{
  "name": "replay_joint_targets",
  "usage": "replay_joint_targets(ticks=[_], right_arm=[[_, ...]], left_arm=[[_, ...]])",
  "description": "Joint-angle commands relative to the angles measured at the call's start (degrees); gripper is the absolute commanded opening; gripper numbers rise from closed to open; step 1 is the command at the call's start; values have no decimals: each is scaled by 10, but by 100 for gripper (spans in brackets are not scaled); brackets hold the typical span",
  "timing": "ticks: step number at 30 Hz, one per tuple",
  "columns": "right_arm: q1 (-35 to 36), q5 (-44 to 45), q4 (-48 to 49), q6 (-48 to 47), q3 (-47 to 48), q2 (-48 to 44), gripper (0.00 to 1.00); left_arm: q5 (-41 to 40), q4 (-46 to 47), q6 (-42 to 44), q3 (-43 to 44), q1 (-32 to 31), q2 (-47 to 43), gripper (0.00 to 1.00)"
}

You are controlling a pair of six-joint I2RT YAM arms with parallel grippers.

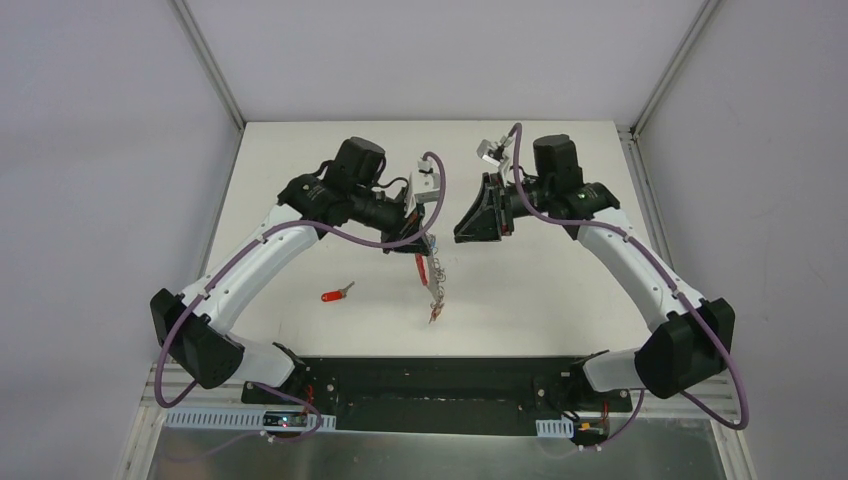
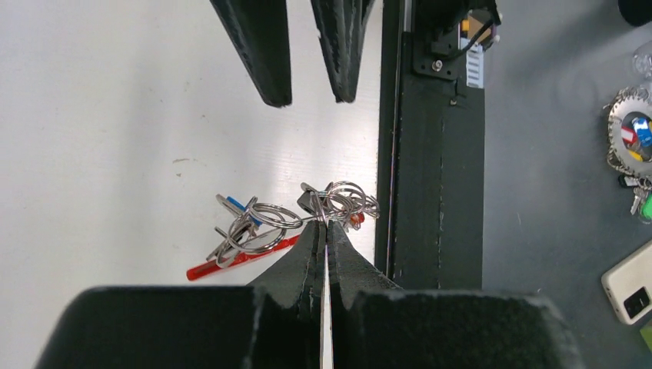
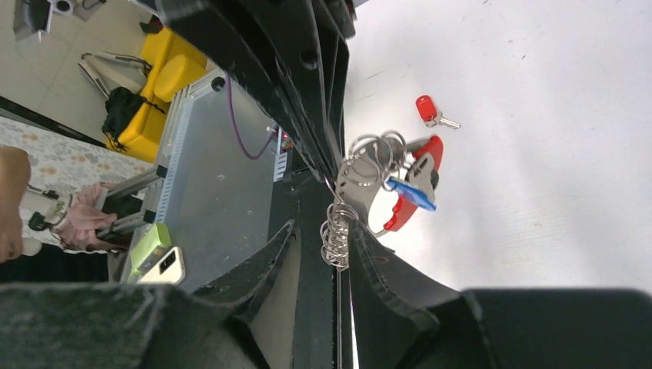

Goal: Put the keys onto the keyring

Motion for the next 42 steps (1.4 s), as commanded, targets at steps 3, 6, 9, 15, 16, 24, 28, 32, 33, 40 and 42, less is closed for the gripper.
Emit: replay_joint_targets(ticks=[3, 6, 9, 15, 16, 24, 28, 32, 33, 40, 42], right_arm=[[7, 23, -70, -105, 20, -39, 32], [21, 41, -92, -134, 31, -38, 33], [54, 78, -134, -186, 48, -30, 32], [90, 121, -150, -237, 45, -11, 29], [91, 119, -150, -240, 45, -11, 29], [100, 132, -144, -248, 32, -26, 29], [105, 143, -129, -241, 17, -40, 29], [109, 140, -116, -235, 5, -51, 29], [111, 141, -113, -234, 2, -52, 28], [120, 152, -100, -228, -2, -46, 28], [122, 158, -99, -227, -1, -44, 28]], left_arm=[[27, 18, -80, 46, 0, -22, 0], [14, 13, -79, 52, -6, -17, 0], [-7, 9, -78, 60, -13, -11, 0], [-17, 9, -84, 59, -24, -12, 0], [-18, 10, -88, 56, -26, -13, 0], [-12, 45, -100, 4, -32, -31, 0], [-1, 58, -99, -11, -34, -35, 0], [0, 65, -102, -17, -35, -36, 0], [0, 66, -103, -17, -35, -36, 0], [6, 78, -104, -28, -36, -38, 0], [11, 82, -103, -33, -36, -39, 0]])
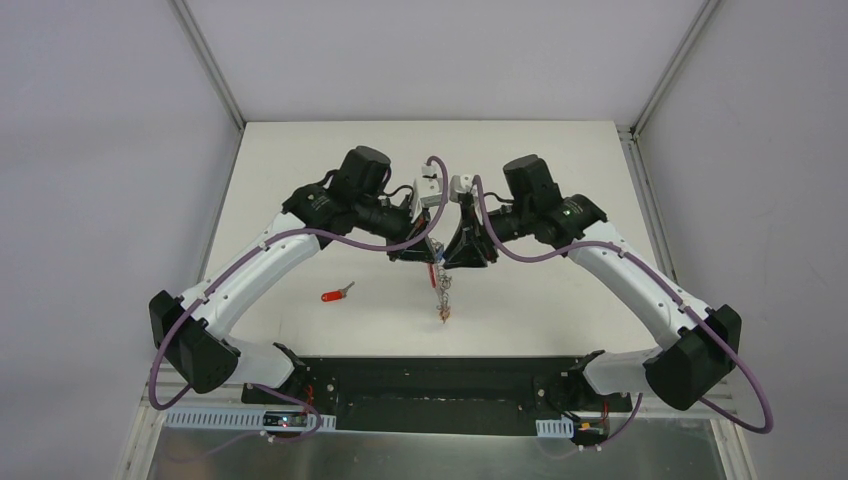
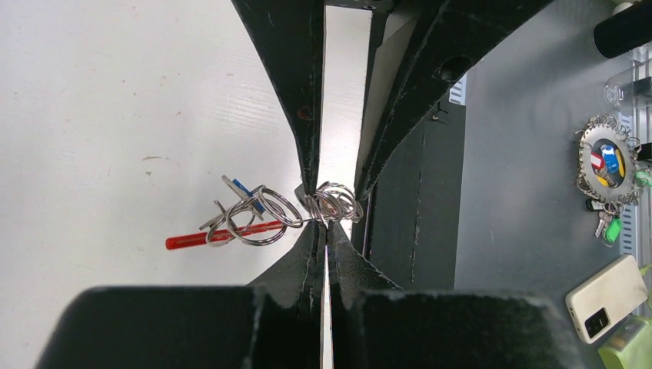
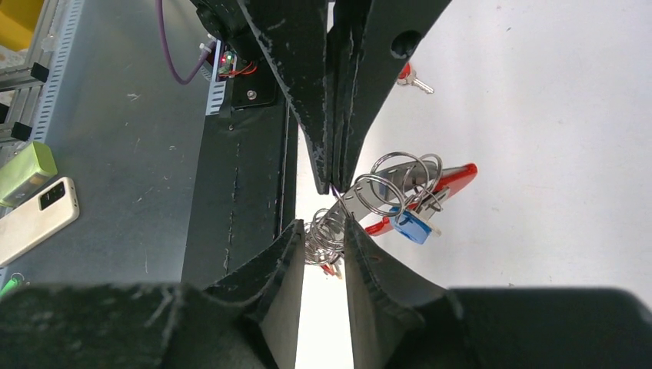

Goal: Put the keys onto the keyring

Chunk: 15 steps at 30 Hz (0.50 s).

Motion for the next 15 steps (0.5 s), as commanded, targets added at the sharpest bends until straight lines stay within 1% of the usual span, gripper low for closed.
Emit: replay_joint_targets(ticks=[1, 7, 15], right_arm=[[8, 6, 26, -3, 1, -11, 28], [9, 23, 27, -7, -1, -14, 28], [17, -2, 18, -14, -3, -8, 27]], left_arm=[[32, 36, -3, -11, -8, -24, 0], [34, 33, 15, -17, -8, -30, 0], [39, 34, 16, -15, -8, -25, 0]])
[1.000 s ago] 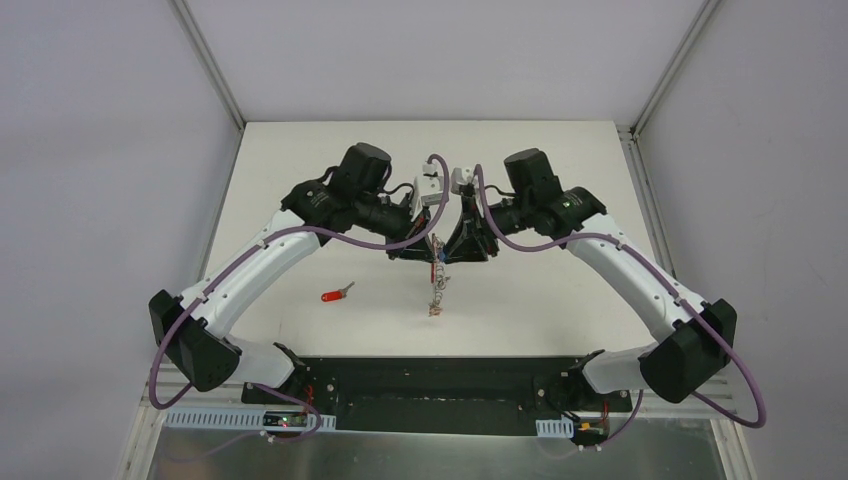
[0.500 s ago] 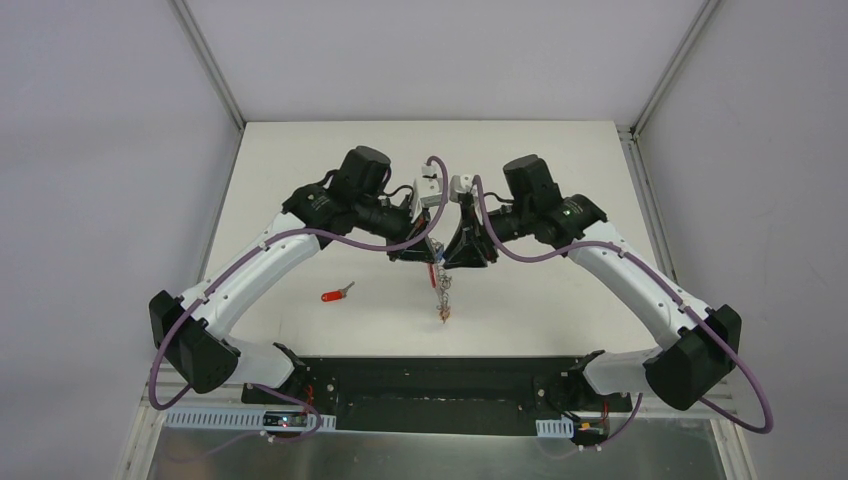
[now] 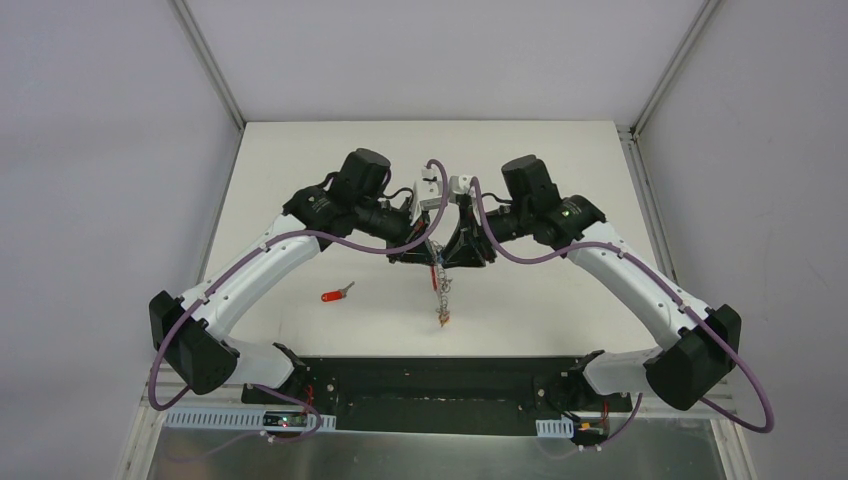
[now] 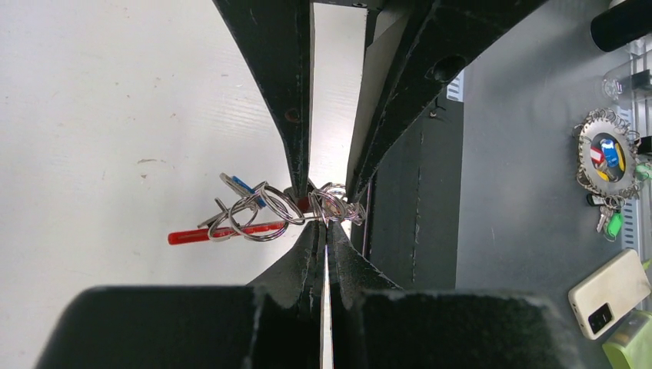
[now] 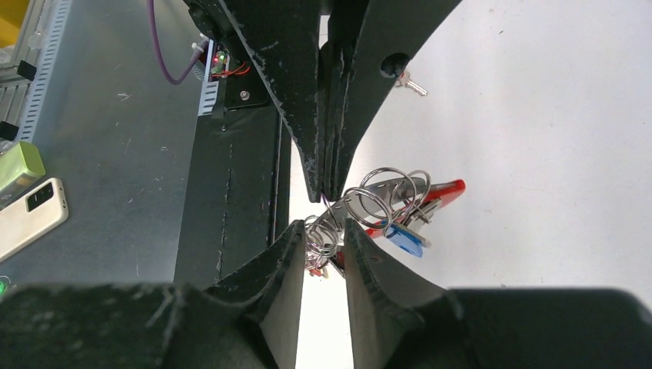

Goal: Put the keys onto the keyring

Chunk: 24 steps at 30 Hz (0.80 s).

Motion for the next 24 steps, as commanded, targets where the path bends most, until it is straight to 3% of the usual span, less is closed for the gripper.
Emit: replay_joint_targets(ticks=[1, 24], right_arm=[[10, -18, 11, -13, -3, -7, 27], [27, -30, 24, 0, -9, 2, 19]], left_arm=[[32, 22, 11, 1, -8, -19, 0], [35, 40, 20, -25, -8, -42, 0]])
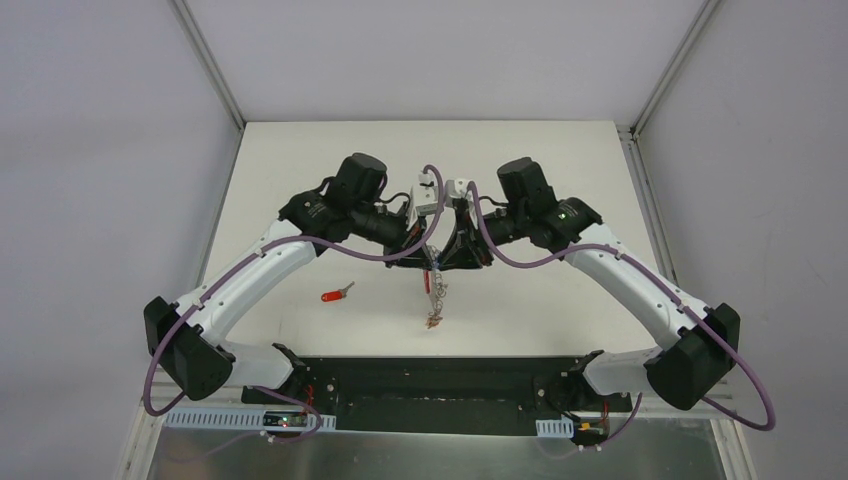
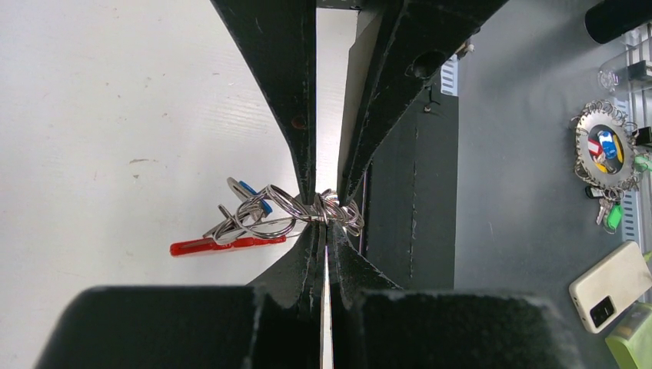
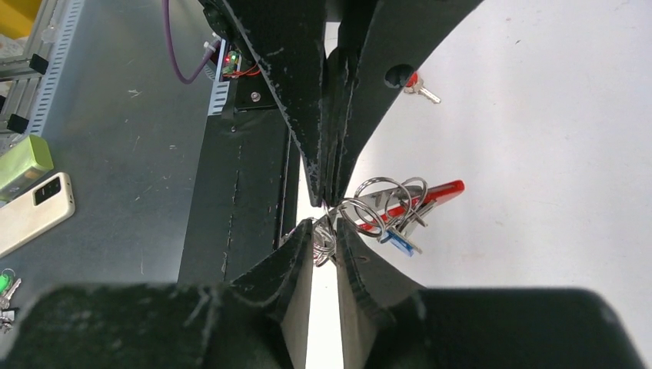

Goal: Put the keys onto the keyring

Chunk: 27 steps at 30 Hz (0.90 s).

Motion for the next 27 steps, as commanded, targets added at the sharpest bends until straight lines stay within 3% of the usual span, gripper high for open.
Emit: replay_joint_targets(ticks=[1, 14, 27], right_arm=[[12, -19, 12, -1, -6, 3, 21], [7, -11, 28, -1, -21, -4, 28], [2, -55, 37, 12, -25, -6, 21]], left_arm=[[25, 37, 14, -6, -8, -25, 0], [76, 25, 78, -26, -6, -36, 0], [79, 49, 70, -39, 0, -35, 0]])
